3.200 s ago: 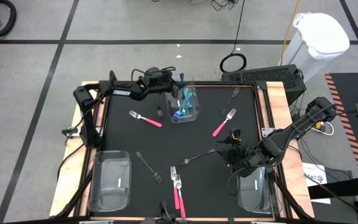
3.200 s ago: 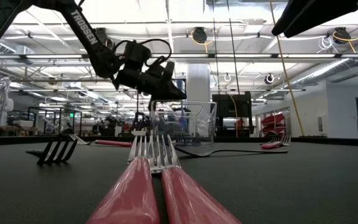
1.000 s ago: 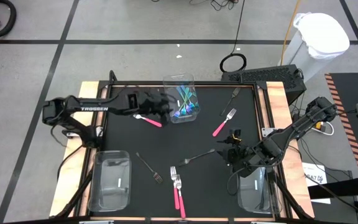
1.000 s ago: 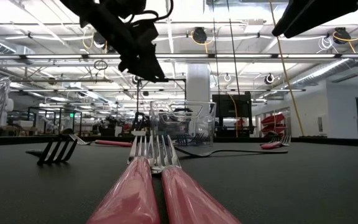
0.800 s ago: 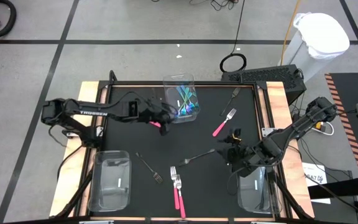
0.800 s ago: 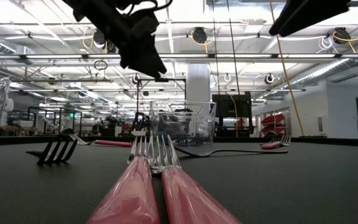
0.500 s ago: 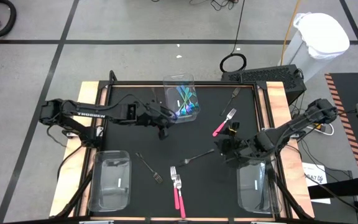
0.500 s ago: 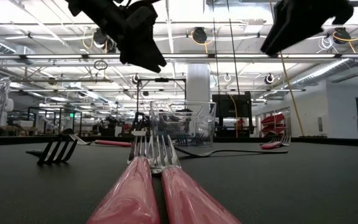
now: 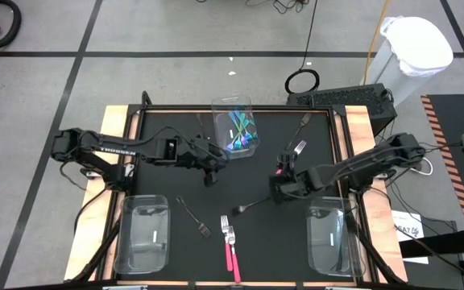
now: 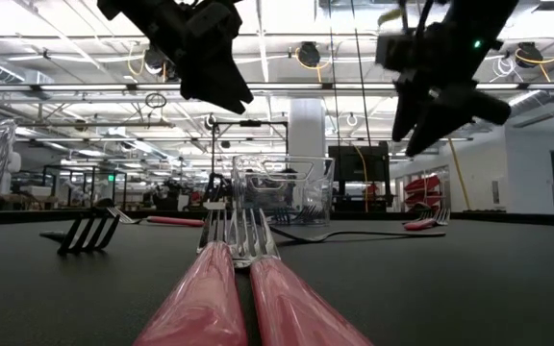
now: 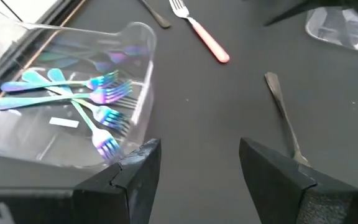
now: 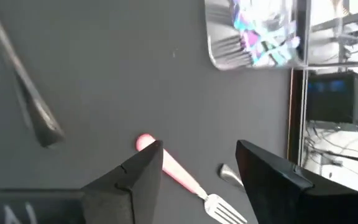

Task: Sort silverware by color (type)
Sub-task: Put the pink fork into the bottom right transparent bin

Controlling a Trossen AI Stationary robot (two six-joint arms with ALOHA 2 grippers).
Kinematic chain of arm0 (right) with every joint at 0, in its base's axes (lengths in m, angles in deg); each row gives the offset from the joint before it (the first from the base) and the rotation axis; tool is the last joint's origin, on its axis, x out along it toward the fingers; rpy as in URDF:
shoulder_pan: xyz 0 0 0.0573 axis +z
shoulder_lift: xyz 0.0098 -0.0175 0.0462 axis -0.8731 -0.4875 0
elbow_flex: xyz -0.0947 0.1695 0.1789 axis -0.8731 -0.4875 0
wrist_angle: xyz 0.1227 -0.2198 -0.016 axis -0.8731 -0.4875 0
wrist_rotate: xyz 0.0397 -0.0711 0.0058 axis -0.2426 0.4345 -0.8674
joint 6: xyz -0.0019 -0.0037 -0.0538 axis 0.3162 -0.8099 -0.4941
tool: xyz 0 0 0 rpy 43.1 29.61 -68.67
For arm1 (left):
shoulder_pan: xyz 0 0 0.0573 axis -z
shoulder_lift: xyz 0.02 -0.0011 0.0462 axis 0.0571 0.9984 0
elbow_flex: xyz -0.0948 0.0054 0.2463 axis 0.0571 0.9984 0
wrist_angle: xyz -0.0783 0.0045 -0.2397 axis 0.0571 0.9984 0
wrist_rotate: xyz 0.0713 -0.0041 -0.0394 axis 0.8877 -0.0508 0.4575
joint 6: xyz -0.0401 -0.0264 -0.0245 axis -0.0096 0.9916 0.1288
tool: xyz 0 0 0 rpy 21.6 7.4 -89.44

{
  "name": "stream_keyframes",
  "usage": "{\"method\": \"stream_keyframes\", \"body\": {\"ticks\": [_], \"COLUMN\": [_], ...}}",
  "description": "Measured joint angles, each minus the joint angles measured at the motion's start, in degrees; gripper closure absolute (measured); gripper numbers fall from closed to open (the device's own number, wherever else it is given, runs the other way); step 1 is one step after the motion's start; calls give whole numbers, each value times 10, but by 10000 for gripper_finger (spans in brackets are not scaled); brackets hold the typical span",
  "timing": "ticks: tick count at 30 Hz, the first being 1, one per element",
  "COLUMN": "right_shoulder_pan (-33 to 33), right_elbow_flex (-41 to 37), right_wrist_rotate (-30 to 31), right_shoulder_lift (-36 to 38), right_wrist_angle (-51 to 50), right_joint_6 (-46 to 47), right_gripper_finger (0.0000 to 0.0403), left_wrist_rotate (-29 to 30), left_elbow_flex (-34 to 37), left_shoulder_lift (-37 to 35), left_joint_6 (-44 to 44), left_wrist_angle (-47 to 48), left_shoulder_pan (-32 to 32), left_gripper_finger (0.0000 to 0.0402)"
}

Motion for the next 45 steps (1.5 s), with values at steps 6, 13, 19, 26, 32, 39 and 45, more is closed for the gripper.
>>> {"method": "stream_keyframes", "body": {"ticks": [6, 13, 19, 26, 32, 39, 45], "right_shoulder_pan": [-54, -114, -168, -210, -214, -214, -214], "right_elbow_flex": [0, 0, 0, 0, 0, 0, 0], "right_wrist_rotate": [-103, -206, -268, -281, -281, -281, -300], "right_shoulder_lift": [-38, -67, -94, -124, -126, -126, -126], "right_wrist_angle": [12, 33, 39, 35, 24, -5, -24], "right_joint_6": [-56, -132, -190, -208, -243, -283, -292], "right_gripper_finger": [208, 260, 300, 303, 276, 247, 246], "left_wrist_rotate": [0, 0, 1, 0, 1, 18, 20], "left_elbow_flex": [0, 0, 0, 0, 0, 0, 0], "left_shoulder_lift": [0, 0, 0, 0, 0, 0, 0], "left_joint_6": [14, 16, 16, 30, 30, 30, 28], "left_wrist_angle": [0, 0, 1, 13, 23, 23, 23], "left_shoulder_pan": [30, 58, 76, 91, 94, 94, 94], "left_gripper_finger": [183, 183, 183, 183, 183, 183, 183]}}
